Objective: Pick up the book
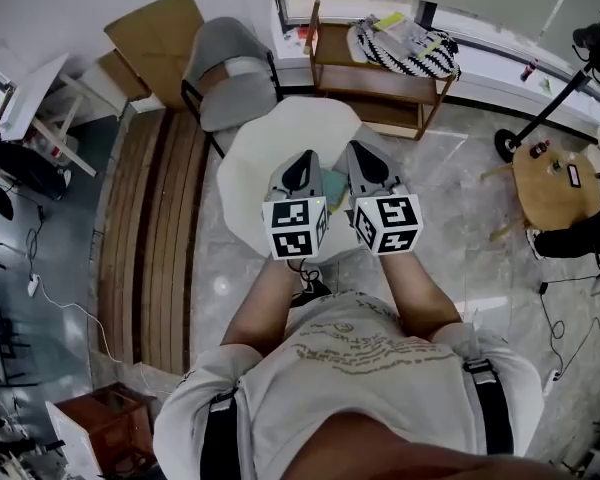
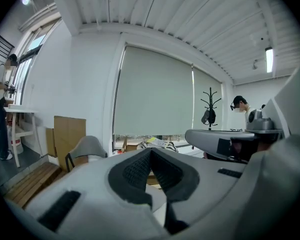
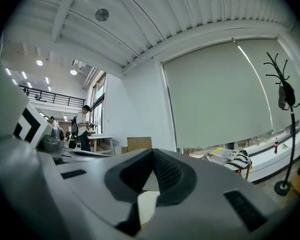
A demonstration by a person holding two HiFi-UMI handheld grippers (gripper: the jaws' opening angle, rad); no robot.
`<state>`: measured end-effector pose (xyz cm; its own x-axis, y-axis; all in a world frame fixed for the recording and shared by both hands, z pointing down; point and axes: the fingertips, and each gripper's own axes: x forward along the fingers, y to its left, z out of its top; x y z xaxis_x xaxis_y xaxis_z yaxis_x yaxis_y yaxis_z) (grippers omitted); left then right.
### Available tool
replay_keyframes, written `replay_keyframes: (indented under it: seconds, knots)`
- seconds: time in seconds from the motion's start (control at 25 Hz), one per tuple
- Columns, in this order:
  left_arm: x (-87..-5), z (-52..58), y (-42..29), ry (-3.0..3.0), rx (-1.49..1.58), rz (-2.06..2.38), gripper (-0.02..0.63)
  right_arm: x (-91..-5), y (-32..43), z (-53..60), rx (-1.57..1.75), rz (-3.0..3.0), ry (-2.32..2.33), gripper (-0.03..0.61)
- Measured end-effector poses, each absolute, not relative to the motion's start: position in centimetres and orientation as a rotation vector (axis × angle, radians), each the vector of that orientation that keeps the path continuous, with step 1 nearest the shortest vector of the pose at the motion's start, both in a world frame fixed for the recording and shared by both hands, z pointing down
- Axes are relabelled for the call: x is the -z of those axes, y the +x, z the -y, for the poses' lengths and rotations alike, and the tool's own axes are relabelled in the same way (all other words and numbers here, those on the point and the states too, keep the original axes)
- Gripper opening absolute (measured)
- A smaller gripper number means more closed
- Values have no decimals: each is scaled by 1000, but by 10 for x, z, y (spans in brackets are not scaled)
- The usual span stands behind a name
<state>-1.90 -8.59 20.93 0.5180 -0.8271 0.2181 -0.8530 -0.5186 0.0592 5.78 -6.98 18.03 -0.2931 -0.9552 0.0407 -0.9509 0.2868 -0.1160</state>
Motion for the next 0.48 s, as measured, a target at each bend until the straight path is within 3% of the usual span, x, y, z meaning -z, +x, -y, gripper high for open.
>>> replay_keyframes:
  seconds: [0.48]
  knots:
    - [-212,174,-61,2586,-233,1427,18,-183,18,154,186,-2500,-1884,26]
